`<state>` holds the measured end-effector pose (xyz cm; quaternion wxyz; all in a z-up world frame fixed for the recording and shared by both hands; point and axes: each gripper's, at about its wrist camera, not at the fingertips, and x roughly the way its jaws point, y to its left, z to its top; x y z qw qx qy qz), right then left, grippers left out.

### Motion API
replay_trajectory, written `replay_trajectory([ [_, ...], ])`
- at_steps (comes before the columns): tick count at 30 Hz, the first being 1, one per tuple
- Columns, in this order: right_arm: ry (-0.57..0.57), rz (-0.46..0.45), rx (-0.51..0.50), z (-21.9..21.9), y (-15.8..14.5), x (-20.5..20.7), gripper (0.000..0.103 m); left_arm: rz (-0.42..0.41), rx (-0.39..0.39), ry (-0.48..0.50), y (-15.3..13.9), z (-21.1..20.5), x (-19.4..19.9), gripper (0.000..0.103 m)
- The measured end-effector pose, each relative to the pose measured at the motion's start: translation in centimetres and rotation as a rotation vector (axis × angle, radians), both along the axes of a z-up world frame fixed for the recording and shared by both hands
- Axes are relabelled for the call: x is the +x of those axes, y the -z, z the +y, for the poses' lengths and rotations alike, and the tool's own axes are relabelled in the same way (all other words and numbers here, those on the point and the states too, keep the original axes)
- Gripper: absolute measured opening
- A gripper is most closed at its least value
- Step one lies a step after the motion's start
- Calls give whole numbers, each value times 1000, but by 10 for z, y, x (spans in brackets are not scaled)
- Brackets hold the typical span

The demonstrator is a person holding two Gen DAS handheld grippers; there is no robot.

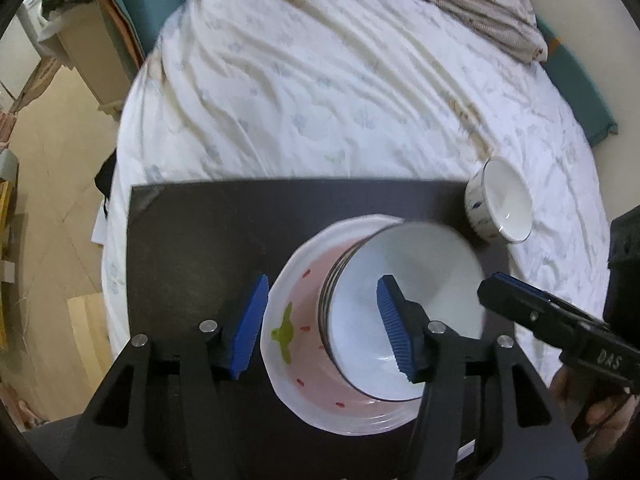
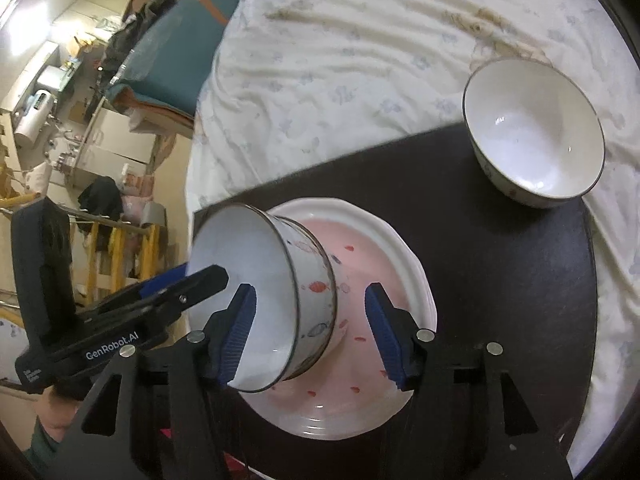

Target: Organize plates and bowls

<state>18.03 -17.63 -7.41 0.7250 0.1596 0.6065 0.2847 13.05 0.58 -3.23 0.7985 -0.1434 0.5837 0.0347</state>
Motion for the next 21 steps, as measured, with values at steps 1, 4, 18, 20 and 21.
replay_trajectory([
  [1,13,-7,4,-2,-3,2,69,-3,1,0,-5,-2,2,57],
  [4,58,-32,27,-14,-14,8,74,-7,12,12,-16,-12,10,65],
  [18,282,-222,-200,-96,-52,35,75,11,-73,57,-21,-88,79,65],
  [20,315,-186,-202,-111,-45,43,75,19,-93,60,-15,-99,89,65],
  [21,334,-164,-202,-119,-41,47,75,22,-95,62,-12,-104,93,65],
])
